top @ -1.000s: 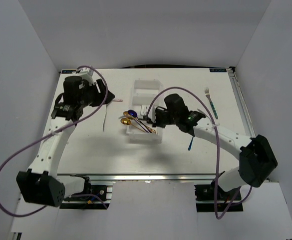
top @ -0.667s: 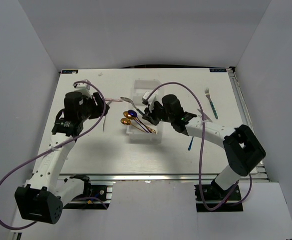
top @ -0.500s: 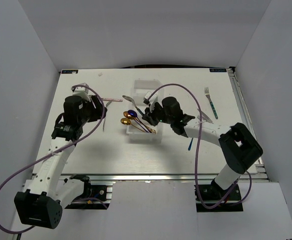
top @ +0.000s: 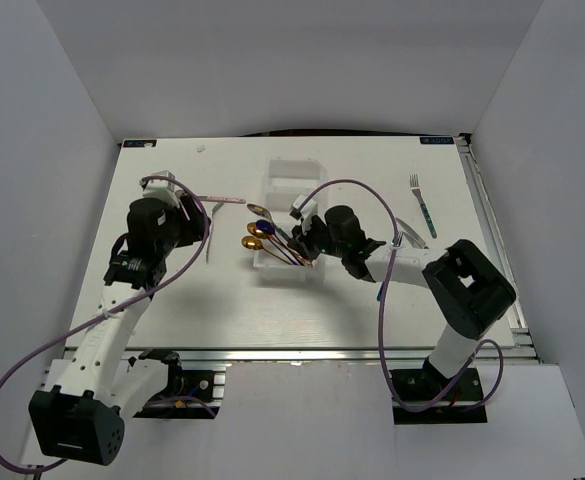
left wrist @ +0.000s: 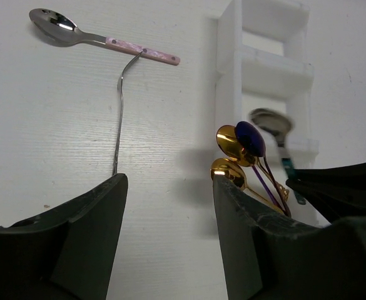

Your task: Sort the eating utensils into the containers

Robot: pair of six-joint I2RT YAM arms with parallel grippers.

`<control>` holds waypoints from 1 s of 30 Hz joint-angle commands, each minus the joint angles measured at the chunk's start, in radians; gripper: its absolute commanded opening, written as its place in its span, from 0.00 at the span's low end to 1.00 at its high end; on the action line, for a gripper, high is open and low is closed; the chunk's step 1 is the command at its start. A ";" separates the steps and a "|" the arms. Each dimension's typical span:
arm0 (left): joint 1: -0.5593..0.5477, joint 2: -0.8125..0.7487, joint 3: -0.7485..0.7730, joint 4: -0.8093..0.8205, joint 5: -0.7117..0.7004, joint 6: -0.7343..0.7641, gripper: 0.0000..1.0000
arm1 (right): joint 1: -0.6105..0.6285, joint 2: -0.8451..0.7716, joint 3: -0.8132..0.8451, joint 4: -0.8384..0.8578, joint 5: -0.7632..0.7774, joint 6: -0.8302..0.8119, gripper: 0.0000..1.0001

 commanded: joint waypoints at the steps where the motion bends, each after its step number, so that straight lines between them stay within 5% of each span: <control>1: 0.004 -0.010 -0.015 0.030 -0.012 0.002 0.68 | -0.004 0.001 -0.008 0.100 -0.001 -0.023 0.25; 14: 0.010 0.062 -0.018 0.057 0.003 -0.035 0.68 | -0.024 -0.117 -0.004 0.012 -0.075 -0.068 0.53; 19: 0.044 0.189 0.039 0.063 0.000 -0.187 0.66 | -0.147 -0.158 0.229 -0.445 -0.577 -0.271 0.80; 23: 0.089 0.448 0.230 -0.043 -0.021 -0.349 0.65 | -0.222 -0.186 0.324 -0.766 -0.797 -0.435 0.89; 30: 0.121 0.801 0.597 -0.227 -0.081 -0.526 0.64 | -0.294 -0.390 0.147 -0.653 -0.741 -0.426 0.89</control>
